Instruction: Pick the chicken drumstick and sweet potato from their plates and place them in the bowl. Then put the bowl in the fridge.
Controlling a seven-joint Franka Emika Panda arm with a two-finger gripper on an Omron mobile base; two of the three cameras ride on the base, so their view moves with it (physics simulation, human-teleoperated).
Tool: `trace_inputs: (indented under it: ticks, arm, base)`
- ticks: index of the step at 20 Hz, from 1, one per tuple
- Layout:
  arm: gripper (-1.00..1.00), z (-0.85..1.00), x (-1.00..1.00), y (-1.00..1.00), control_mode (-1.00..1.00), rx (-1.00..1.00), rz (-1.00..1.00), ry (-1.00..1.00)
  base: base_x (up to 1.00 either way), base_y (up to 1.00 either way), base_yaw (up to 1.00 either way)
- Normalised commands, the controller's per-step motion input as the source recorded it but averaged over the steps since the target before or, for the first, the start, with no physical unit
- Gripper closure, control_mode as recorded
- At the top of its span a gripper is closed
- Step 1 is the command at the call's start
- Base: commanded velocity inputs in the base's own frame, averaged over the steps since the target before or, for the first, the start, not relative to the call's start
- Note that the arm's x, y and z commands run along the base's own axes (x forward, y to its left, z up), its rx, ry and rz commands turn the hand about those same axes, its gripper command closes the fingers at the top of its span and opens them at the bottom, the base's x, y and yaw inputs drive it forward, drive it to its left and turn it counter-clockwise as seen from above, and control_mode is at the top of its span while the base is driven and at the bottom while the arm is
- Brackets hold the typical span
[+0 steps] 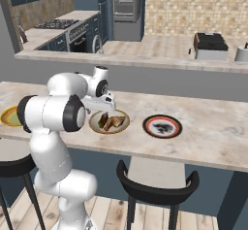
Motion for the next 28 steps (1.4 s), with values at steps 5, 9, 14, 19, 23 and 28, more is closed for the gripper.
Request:
trace_inputs:
  ticks: [5, 9, 14, 19, 23, 28]
  arm:
    - [-1.00, 0.00, -0.54, 0.03, -1.00, -0.06, 0.14, 0.00]
    - [-1.00, -0.06, -0.50, 0.07, -1.00, -0.09, 0.15, 0.01]
    - [-1.00, -0.10, -0.26, -0.03, -1.00, -0.07, 0.11, -0.13]
    - [-1.00, -0.10, -0.17, -0.15, -1.00, 0.00, 0.21, -0.14]
    - [-1.00, -0.07, -0.08, -0.05, -1.00, 0.00, 0.30, -0.12]
    - [-1.00, -0.07, 0.01, -0.02, -1.00, 0.00, 0.29, -0.05]
  base:
    - [0.00, 0.00, 0.00]
    - [0.00, 0.00, 0.00]
    - [0.00, 0.00, 0.00]
    - [0.00, 0.00, 0.00]
    - [0.00, 0.00, 0.00]
    - [0.00, 0.00, 0.00]
